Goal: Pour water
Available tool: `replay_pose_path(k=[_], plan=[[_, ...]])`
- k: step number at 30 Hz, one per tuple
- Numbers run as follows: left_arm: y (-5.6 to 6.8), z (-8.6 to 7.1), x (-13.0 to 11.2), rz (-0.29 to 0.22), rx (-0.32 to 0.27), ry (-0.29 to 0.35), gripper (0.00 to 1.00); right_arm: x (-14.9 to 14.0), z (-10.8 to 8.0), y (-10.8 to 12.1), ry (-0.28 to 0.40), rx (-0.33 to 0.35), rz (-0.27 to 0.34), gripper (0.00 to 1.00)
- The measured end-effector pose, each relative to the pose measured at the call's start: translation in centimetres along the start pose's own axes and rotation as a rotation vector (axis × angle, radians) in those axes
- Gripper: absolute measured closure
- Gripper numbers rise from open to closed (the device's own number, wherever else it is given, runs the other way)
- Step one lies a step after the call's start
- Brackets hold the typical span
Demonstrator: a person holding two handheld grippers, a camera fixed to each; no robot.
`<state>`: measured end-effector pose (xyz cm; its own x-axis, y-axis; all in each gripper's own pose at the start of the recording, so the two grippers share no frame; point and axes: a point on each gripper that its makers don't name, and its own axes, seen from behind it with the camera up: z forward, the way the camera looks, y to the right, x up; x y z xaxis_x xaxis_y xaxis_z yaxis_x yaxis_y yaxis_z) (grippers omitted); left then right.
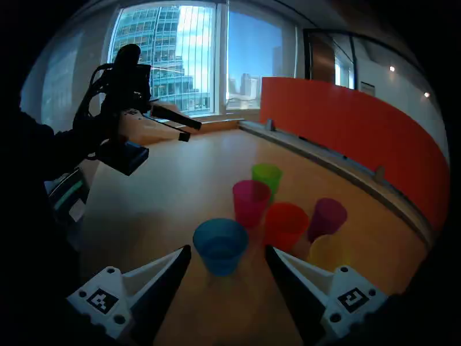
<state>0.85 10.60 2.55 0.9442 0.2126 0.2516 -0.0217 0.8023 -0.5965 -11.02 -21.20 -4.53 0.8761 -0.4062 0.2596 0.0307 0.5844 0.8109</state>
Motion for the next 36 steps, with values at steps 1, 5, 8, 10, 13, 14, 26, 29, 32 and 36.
replay_pose_path(k=[1, 5, 8, 10, 13, 14, 26, 29, 32, 36], plan=[[0.0, 0.1, -0.1, 0.001, 0.001, -0.001, 0.16, -0.1, 0.3, -0.1, -0.004, 0.003, -0.001, 0.01], [-0.1, 0.3, -0.3, 0.005, 0.004, -0.004, 0.16, -0.5, 1.3, -0.4, -0.017, 0.015, -0.003, 0.01], [-0.2, 0.5, -0.3, 0.008, 0.006, -0.006, 0.16, -0.8, 1.9, -0.6, -0.027, 0.024, -0.006, 0.01], [-0.3, 0.6, -0.4, 0.01, 0.007, -0.007, 0.15, -1.1, 2.3, -0.7, -0.035, 0.029, -0.009, 0.01], [-0.4, 0.7, -0.5, 0.013, 0.009, -0.01, 0.15, -1.3, 2.8, -0.9, -0.045, 0.032, -0.014, 0.01], [-0.5, 0.7, -0.6, 0.014, 0.011, -0.011, 0.15, -1.4, 3.0, -0.9, -0.048, 0.033, -0.015, 0.01], [-1.0, 1.3, -1.4, 0.026, 0.025, -0.024, 0.16, -2.0, 5.0, -0.9, -0.074, 0.036, -0.022, 0.01], [-1.1, 1.4, -1.6, 0.028, 0.026, -0.027, 0.16, -2.1, 5.4, -0.8, -0.076, 0.039, -0.02, 0.01], [-1.2, 1.6, -1.8, 0.031, 0.028, -0.031, 0.16, -2.2, 5.8, -0.7, -0.08, 0.039, -0.022, 0.01], [-1.3, 1.8, -2.0, 0.038, 0.031, -0.036, 0.15, -2.5, 6.2, -0.7, -0.089, 0.042, -0.026, 0.01]])
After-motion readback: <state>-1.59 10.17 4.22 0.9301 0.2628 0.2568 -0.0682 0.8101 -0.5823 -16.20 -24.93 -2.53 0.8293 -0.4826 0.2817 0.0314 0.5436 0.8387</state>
